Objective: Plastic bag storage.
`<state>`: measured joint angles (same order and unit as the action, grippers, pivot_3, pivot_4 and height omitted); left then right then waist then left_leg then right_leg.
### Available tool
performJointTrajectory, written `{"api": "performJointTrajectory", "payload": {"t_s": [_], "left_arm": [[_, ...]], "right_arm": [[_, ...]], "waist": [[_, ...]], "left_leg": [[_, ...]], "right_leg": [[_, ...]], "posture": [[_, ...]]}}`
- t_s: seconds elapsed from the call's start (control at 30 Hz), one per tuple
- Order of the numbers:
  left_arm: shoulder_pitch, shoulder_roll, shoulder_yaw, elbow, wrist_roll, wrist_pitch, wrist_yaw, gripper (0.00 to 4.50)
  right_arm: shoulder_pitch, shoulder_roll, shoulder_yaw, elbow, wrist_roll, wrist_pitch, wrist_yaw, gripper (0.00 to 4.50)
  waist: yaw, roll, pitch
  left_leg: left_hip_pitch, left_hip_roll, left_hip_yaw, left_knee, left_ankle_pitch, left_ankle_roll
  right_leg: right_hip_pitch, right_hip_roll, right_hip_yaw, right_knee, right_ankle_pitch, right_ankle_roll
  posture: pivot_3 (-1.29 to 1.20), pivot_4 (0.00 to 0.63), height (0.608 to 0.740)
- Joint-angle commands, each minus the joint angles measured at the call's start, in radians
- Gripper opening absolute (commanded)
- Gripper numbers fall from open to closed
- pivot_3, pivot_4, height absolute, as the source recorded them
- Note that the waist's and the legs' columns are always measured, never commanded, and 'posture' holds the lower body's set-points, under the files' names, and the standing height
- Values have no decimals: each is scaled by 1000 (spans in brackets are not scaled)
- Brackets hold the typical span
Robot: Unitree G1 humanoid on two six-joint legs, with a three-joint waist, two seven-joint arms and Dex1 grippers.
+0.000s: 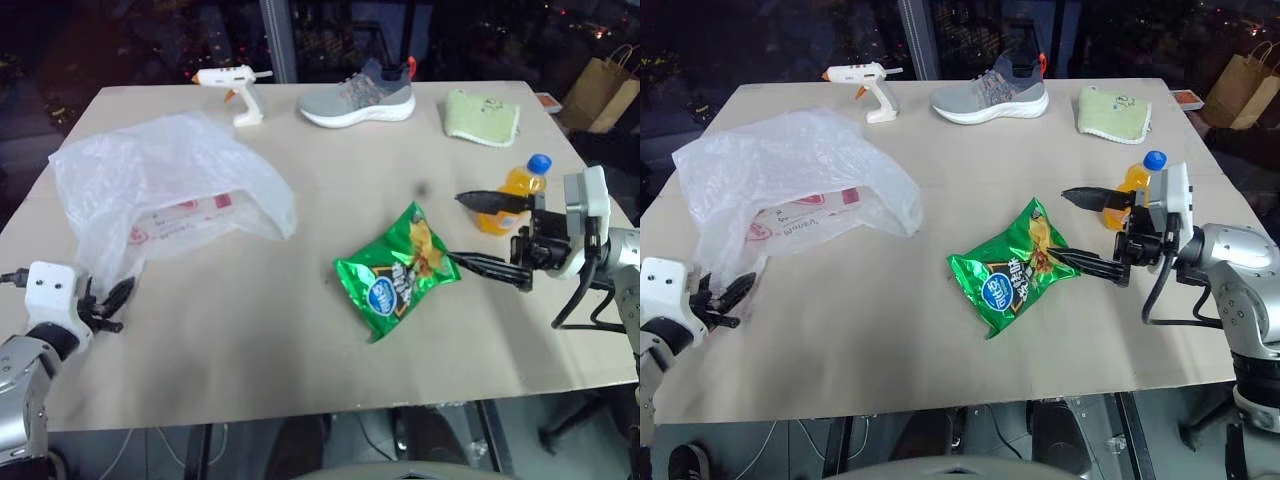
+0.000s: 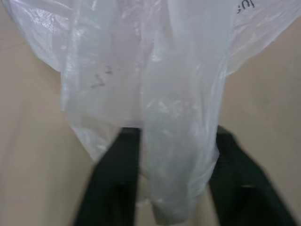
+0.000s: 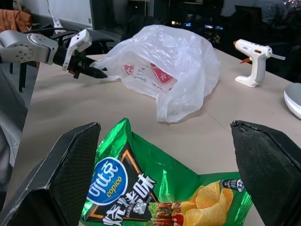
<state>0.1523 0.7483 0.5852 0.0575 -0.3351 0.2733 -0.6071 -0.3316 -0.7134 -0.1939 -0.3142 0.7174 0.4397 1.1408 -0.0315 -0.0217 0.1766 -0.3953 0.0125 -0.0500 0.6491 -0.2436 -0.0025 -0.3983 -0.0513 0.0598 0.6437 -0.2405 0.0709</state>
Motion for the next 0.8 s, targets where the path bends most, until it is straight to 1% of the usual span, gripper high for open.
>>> {"api": "performJointTrajectory", "payload": {"t_s": [0.03, 0.07, 0.17, 0.23, 0.33, 0.43, 0.5, 0.6, 0.7, 0.8], "left_arm": [[-13, 11, 7, -47, -7, 13, 5, 105], [-19, 7, 1, -75, -19, 27, 4, 35], [-52, -14, -12, -177, -95, 99, -6, 35], [-78, -42, -15, -271, -191, 182, -7, 35], [-130, -90, -6, -417, -404, 327, 25, 35], [-153, -105, 7, -500, -553, 424, 53, 35], [-146, -96, 25, -523, -623, 467, 60, 35], [-120, -82, 61, -520, -685, 505, 69, 35], [-77, -69, 99, -508, -759, 545, 60, 35], [-46, -61, 126, -494, -821, 572, 61, 35]], "right_arm": [[-18, -1, -6, -34, 24, 2, -17, 4500], [-18, 3, 5, -31, 11, 1, -24, 4500], [-16, 8, 60, -16, -71, -32, -47, 4500], [-5, 0, 92, -14, -112, 4, -98, 4500], [8, -20, 142, -8, -162, 42, -126, 4500], [0, -26, 167, 28, -217, 51, -163, 4500], [-19, -22, 152, 60, -209, 110, -204, 4500], [-36, -18, 115, 111, -163, 198, -235, 4500], [-37, -19, 120, 180, -137, 260, -210, 4500], [-68, 24, 92, 228, -18, 394, -192, 4500]], "waist": [[0, 0, 0], [0, 0, 0], [3, 0, 0], [5, 0, 0], [7, 0, 0], [9, 0, 0], [7, 0, 0], [3, 0, 0], [2, 0, 0], [-1, 0, 0]], "left_leg": [[0, 0, 0, 0, 0, 0], [0, 0, 0, 0, 0, 0], [0, 0, -1, 0, 0, 0], [-1, 0, -1, 0, 0, 0], [-1, -1, -2, 1, 0, 0], [-2, -2, -2, 1, 0, 0], [-1, -2, -2, 1, 0, 0], [-1, -2, -3, 1, 0, 0], [-1, -2, -2, 1, 0, 0], [-1, -2, -2, 1, 0, 0]], "right_leg": [[0, 0, 0, 0, 0, 0], [0, 0, 0, 0, 0, 0], [0, 0, -1, 0, 0, 0], [0, -1, -2, 0, 0, 0], [0, -2, -2, 0, 0, 0], [0, -3, -3, 0, 0, 0], [0, -2, -3, 1, 0, 0], [0, -1, -3, 1, 0, 0], [0, -1, -3, 1, 0, 0], [0, -1, -2, 1, 0, 0]], "posture": [[0, 150, 740], [0, 150, 740], [0, 150, 740], [0, 150, 740], [0, 150, 740], [0, 150, 740], [0, 150, 740], [0, 150, 740], [0, 150, 740], [0, 150, 740]]}}
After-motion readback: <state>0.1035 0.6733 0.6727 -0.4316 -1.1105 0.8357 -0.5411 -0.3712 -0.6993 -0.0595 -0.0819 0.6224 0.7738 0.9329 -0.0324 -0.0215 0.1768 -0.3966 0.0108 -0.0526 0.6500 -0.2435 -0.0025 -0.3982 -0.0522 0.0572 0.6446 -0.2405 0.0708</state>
